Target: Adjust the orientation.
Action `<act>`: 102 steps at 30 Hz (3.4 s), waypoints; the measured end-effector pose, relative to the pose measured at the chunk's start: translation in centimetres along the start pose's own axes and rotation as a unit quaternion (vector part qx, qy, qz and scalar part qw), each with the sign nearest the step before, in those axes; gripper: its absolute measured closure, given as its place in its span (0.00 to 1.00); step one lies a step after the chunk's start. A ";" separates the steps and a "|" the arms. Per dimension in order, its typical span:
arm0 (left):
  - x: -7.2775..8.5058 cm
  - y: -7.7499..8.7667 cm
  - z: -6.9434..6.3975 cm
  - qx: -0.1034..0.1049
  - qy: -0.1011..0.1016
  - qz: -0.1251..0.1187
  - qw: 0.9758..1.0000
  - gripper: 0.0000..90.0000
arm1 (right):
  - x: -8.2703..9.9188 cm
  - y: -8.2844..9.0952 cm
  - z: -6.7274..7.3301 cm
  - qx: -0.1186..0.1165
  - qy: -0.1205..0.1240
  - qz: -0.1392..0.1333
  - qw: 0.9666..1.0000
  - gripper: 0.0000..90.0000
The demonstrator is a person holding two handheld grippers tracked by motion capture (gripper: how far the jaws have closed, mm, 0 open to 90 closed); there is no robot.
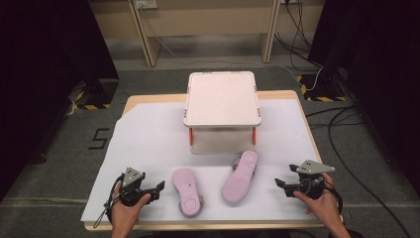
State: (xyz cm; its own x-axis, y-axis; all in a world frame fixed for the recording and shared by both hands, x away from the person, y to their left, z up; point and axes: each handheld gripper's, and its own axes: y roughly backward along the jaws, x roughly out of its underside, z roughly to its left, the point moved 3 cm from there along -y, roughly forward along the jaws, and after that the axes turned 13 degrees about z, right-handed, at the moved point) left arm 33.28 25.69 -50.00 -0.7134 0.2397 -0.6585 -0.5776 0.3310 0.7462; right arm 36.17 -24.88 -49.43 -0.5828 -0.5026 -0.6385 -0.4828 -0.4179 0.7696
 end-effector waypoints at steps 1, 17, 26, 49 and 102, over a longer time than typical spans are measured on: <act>-0.1 0.0 -0.1 0.001 0.000 -0.002 1.000 0.18 | 0.0 0.0 0.0 0.000 0.000 0.002 1.000 0.24; -2.1 1.1 -3.7 0.027 -0.034 -0.023 0.999 0.17 | 0.1 -0.1 0.0 0.002 0.003 0.002 1.000 0.25; -4.5 0.0 -9.1 0.030 -0.107 -0.003 0.994 0.18 | 0.1 -0.3 0.0 0.000 0.004 0.002 1.000 0.25; -1.3 1.7 -6.9 -0.042 -0.155 0.085 0.983 0.48 | 0.1 -0.3 0.2 -0.001 0.014 0.007 1.000 0.25; -2.3 3.2 -2.2 -0.012 -0.050 -0.019 0.998 0.28 | 0.0 -0.4 0.0 -0.001 0.018 0.002 1.000 0.26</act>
State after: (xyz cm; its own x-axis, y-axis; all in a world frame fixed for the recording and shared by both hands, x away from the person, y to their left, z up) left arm 32.21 24.24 -45.83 -0.6482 0.3187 -0.6915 -0.6128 0.3206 0.7222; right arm 36.30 -24.72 -49.74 -0.5605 -0.5313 -0.6353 -0.4792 -0.4177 0.7720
